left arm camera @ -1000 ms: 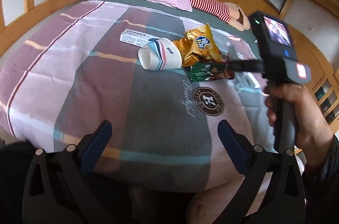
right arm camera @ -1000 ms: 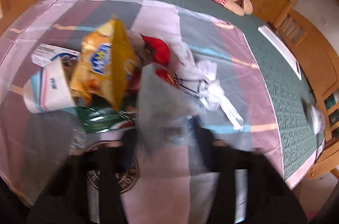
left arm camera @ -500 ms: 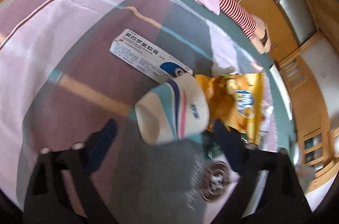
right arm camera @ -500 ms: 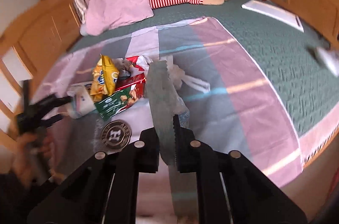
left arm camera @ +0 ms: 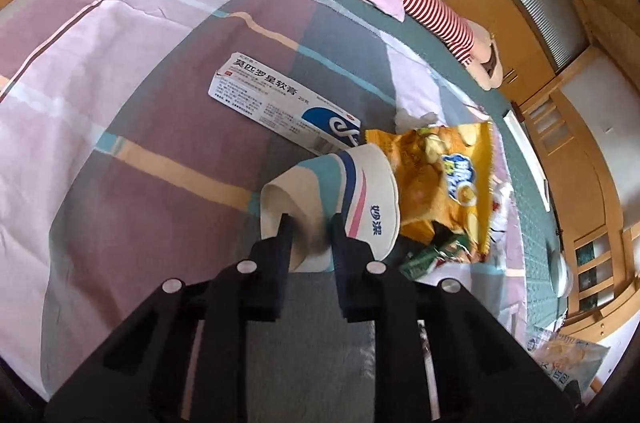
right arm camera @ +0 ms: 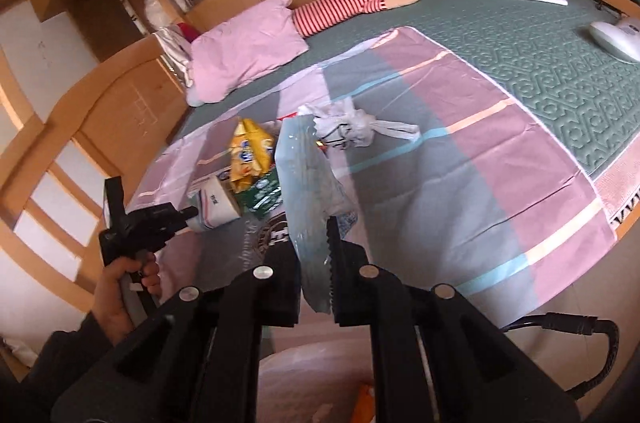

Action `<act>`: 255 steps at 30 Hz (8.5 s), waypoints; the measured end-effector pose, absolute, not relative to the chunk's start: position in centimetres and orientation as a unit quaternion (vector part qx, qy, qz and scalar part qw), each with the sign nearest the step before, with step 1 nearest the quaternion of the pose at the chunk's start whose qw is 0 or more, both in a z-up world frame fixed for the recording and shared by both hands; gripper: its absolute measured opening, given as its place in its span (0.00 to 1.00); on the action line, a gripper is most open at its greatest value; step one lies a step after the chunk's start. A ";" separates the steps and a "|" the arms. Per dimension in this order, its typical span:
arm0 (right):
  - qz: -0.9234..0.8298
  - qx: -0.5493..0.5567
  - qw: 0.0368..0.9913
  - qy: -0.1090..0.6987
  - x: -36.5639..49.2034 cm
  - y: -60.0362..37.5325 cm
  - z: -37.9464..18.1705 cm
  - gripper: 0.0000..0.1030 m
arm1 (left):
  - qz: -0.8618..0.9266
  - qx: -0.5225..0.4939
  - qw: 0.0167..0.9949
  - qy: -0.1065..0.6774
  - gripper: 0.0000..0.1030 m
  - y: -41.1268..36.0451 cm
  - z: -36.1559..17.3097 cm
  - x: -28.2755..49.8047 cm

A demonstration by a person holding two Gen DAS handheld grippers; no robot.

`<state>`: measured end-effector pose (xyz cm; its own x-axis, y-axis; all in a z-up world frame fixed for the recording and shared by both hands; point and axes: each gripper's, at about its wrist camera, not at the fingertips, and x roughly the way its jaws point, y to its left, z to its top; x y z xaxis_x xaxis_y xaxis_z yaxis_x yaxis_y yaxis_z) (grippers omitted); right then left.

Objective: Collect trash

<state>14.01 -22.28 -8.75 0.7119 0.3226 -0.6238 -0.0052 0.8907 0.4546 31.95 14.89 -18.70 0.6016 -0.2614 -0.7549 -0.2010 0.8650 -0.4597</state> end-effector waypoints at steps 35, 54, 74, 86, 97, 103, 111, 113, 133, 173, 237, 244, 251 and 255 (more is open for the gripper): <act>0.163 0.195 0.917 0.308 3.6 -22.5 -1.0 0.12 | -0.115 -0.121 0.944 0.284 0.19 6.8 -6.7 9.4; 0.100 0.182 0.909 0.361 -2.7 -28.6 -2.1 0.64 | -0.272 -0.083 0.896 0.340 0.19 0.6 -9.4 4.5; -0.041 0.084 0.983 0.160 -5.6 -27.8 -0.4 0.97 | -0.325 -0.006 0.901 0.286 0.97 -3.1 -8.8 0.7; -0.027 0.065 0.988 0.138 -5.7 -26.4 -0.7 0.97 | -0.268 -0.125 0.946 0.132 0.97 0.3 -6.8 -1.1; -0.017 0.036 0.991 0.130 -5.6 -25.1 -0.7 0.97 | -0.159 -0.068 0.973 0.155 0.97 0.6 -6.2 -0.3; -0.008 0.043 0.987 0.158 -4.9 -24.9 -1.5 0.97 | -0.137 -0.075 0.976 0.153 0.97 1.8 -6.4 -0.5; -0.003 0.025 0.979 0.202 -4.0 -24.0 -2.6 0.97 | -0.132 -0.039 0.973 0.184 0.97 1.2 -7.3 0.2; 0.001 0.026 0.976 0.215 -3.8 -23.9 -2.9 0.96 | -0.132 -0.029 0.974 0.182 0.97 0.9 -7.3 0.1; 0.086 0.050 0.944 0.316 8.4 -20.6 -2.1 0.61 | -0.048 -0.088 0.923 0.372 0.91 5.5 -10.8 16.7; 0.304 -0.055 0.709 0.634 34.9 5.0 -20.3 0.22 | 0.271 -0.330 0.846 0.318 0.96 20.1 -16.3 17.6; 0.127 0.105 0.835 0.526 24.7 -15.4 -13.4 0.10 | 0.130 -0.373 0.807 0.440 0.96 17.3 -20.8 21.5; 0.117 0.093 0.856 0.494 21.4 -17.1 -11.4 0.10 | 0.103 -0.196 0.838 0.498 0.96 11.9 -19.7 26.8; 0.132 0.075 0.881 0.449 18.2 -16.9 -9.9 0.10 | 0.094 -0.125 0.840 0.519 0.50 10.3 -21.6 27.3; 0.141 0.083 0.885 0.436 16.9 -16.8 -9.6 0.10 | 0.091 -0.141 0.846 0.507 0.44 11.1 -21.2 26.4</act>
